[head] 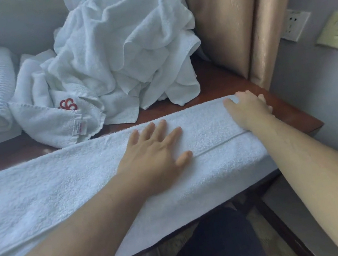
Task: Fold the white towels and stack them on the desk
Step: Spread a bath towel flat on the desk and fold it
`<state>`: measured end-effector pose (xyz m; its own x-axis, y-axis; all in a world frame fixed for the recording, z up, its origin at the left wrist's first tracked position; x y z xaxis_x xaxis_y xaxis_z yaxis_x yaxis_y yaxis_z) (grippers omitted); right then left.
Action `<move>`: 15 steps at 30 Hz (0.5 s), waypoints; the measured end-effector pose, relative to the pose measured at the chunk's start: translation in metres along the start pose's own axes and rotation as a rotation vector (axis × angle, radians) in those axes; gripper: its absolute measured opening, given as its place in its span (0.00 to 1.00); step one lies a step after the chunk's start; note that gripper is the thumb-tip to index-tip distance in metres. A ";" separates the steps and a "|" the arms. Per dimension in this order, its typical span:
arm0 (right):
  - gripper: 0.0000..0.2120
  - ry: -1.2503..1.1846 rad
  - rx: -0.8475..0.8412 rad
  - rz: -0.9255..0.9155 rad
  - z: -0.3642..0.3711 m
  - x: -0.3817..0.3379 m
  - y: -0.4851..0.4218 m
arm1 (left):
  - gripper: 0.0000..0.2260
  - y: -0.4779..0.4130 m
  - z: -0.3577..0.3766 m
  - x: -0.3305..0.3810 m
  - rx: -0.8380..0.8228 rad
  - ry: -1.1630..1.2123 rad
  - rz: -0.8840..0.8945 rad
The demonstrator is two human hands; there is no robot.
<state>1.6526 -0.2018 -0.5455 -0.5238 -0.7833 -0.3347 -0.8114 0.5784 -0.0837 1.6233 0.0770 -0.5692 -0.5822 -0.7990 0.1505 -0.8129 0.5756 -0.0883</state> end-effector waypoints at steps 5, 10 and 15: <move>0.20 -0.355 0.438 -0.123 -0.009 0.052 0.073 | 0.33 0.001 0.000 0.000 0.041 -0.001 0.019; 0.25 -0.588 0.411 0.282 0.014 0.108 0.119 | 0.31 0.001 0.000 -0.001 0.071 0.006 0.022; 0.31 -0.930 0.041 0.396 0.037 0.126 0.124 | 0.31 0.001 -0.001 -0.001 0.060 0.021 0.006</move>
<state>1.4959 -0.2205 -0.6327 -0.3298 -0.0548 -0.9424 -0.6043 0.7793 0.1661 1.6233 0.0783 -0.5688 -0.5867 -0.7916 0.1707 -0.8096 0.5680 -0.1483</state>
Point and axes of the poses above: each hand's wrist, its own y-axis away from the middle knuckle, its own z-axis out of the palm, x = y × z, the point moved 2 cm from there along -y, towards the middle knuckle, and after that the axes turned 2 degrees about x, right-handed, at the moved point
